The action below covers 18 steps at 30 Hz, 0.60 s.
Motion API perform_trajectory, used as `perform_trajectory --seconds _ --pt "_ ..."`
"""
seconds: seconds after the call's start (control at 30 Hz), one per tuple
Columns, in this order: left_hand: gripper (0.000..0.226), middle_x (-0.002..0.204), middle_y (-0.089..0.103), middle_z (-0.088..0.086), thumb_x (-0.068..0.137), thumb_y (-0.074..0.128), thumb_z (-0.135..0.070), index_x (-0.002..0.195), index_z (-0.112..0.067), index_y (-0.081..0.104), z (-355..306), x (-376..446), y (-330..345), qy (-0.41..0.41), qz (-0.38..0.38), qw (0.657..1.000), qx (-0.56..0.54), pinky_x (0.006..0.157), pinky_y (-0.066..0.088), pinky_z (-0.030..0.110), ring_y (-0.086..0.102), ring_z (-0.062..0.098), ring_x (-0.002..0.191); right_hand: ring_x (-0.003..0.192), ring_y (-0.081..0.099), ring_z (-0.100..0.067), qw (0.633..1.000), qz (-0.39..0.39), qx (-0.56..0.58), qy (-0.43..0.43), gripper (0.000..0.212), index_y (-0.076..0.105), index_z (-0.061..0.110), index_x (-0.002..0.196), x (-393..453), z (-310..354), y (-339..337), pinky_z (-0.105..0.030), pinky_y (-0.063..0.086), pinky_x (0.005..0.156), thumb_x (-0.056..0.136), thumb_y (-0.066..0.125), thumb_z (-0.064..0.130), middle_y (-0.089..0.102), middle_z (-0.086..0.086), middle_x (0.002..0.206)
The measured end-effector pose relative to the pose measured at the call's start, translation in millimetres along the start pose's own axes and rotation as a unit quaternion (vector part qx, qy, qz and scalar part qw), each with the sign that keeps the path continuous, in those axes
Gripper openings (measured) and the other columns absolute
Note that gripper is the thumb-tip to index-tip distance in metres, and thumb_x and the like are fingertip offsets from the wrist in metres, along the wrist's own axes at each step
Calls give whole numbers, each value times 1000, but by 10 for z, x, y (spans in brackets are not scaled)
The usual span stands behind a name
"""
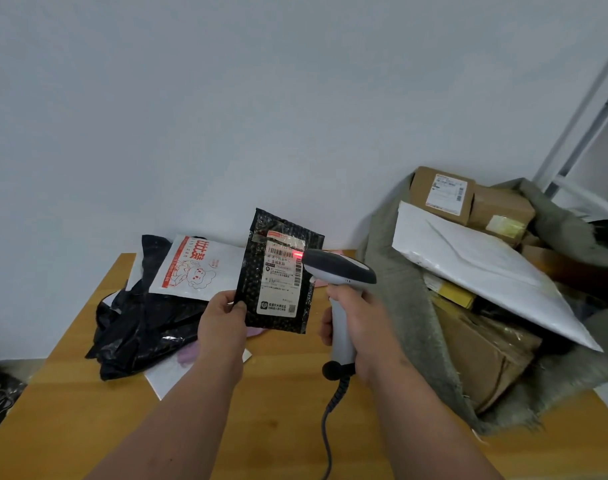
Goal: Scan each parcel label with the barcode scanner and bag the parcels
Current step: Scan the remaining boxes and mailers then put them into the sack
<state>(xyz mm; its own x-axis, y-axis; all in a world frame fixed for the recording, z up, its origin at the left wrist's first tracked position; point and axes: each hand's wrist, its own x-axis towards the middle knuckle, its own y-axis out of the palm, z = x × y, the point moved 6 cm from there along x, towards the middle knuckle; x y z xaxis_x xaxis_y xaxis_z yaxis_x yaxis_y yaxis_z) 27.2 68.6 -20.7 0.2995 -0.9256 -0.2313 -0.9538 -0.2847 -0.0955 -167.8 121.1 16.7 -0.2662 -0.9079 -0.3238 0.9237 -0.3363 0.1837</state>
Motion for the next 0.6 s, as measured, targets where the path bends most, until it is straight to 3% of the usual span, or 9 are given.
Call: perform_trajectory --seconds 0.07,0.2,0.33,0.4,0.6 --pt "17 89 64 -1 102 44 -5 107 -16 56 -26 18 -35 1 1 1000 4 47 47 13 63 -3 50 49 54 -21 1000 -5 11 3 17 59 7 79 -16 15 41 -29 45 50 92 61 18 57 -11 61" --pt "18 103 65 4 101 47 -9 109 -22 57 -136 111 -110 19 4 1000 18 77 54 34 63 16 87 50 55 -20 1000 -10 15 -4 16 61 7 80 -64 78 167 -27 47 49 92 62 17 58 -10 62" --pt "17 87 59 -12 100 48 -11 105 -25 56 -315 160 -93 76 20 995 55 68 48 24 56 5 81 55 56 -21 999 -34 6 -31 18 60 7 76 -94 123 206 -28 47 50 91 62 16 59 -8 60" --pt "16 85 61 -16 99 49 -14 101 -27 59 -412 156 -77 123 19 988 91 68 46 24 59 8 84 58 59 -22 997 -57 7 -43 15 61 9 78 -97 142 187 -30 49 54 91 63 17 62 -6 59" --pt "22 94 70 -10 98 51 -21 107 -28 69 -694 48 153 217 22 968 122 76 51 31 65 13 89 61 65 -21 986 -133 39 -89 13 65 8 92 -132 249 -70 -32 52 59 92 64 21 65 -5 63"
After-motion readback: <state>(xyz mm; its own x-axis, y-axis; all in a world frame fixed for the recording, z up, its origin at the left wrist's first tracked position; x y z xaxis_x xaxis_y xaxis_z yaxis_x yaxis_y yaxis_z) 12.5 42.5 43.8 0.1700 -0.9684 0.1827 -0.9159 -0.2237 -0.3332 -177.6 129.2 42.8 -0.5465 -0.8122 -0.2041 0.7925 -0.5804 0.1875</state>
